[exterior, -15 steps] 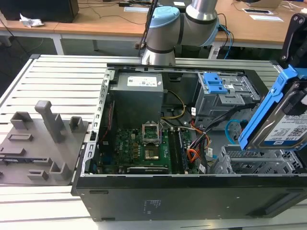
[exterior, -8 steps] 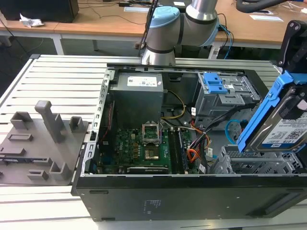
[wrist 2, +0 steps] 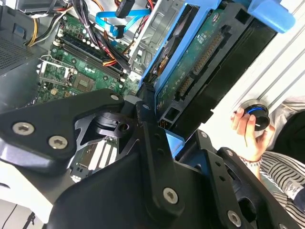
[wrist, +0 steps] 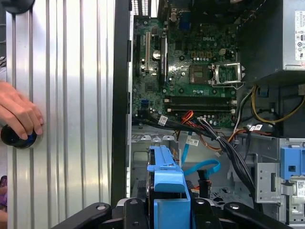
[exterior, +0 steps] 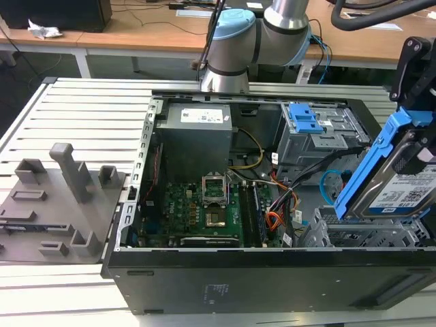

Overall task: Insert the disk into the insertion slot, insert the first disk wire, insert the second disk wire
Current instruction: 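Insert the disk into the insertion slot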

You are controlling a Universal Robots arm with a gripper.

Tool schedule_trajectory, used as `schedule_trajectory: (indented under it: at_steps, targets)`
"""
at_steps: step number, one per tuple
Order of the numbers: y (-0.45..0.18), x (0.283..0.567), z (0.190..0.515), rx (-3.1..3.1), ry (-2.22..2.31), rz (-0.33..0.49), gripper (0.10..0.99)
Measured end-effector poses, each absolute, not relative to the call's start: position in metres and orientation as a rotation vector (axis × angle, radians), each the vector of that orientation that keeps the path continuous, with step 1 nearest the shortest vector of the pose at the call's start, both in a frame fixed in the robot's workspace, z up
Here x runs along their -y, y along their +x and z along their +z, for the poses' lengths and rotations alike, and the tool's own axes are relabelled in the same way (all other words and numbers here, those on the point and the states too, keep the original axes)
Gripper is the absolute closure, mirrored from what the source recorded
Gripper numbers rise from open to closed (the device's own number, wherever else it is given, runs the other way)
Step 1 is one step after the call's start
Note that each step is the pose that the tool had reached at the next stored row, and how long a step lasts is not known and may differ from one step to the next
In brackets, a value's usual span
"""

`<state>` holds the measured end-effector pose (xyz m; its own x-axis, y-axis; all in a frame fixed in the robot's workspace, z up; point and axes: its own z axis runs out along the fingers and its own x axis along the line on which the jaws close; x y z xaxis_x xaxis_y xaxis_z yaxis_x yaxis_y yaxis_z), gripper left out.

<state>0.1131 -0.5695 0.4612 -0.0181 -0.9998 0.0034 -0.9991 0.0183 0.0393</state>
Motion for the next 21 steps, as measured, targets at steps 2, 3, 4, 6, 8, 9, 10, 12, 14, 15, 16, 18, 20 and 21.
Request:
schedule_trajectory:
  at_steps: [2, 3, 4, 6, 8, 9, 10, 12, 14, 15, 16, 18, 20, 21]
  targets:
    - [0.113, 0.569, 0.46, 2.22, 2.18, -0.04, 0.722]
    - [0.113, 0.569, 0.459, 2.22, 2.18, -0.04, 0.722]
    - [0.113, 0.569, 0.458, 2.22, 2.18, -0.04, 0.722]
    - [0.113, 0.569, 0.456, 2.22, 2.18, -0.04, 0.722]
    - [0.113, 0.569, 0.455, 2.22, 2.18, -0.04, 0.722]
    - [0.113, 0.569, 0.455, 2.22, 2.18, -0.04, 0.722]
    - [0.113, 0.569, 0.454, 2.22, 2.18, -0.04, 0.722]
    - [0.113, 0.569, 0.452, 2.22, 2.18, -0.04, 0.722]
    - [0.113, 0.569, 0.449, 2.22, 2.18, -0.04, 0.722]
    - [0.113, 0.569, 0.449, 2.22, 2.18, -0.04, 0.722]
    - [0.113, 0.569, 0.448, 2.22, 2.18, -0.04, 0.722]
    - [0.113, 0.569, 0.447, 2.22, 2.18, -0.04, 0.722]
    - [0.113, 0.569, 0.445, 2.22, 2.18, -0.04, 0.722]
    - [0.113, 0.569, 0.444, 2.22, 2.18, -0.04, 0.722]
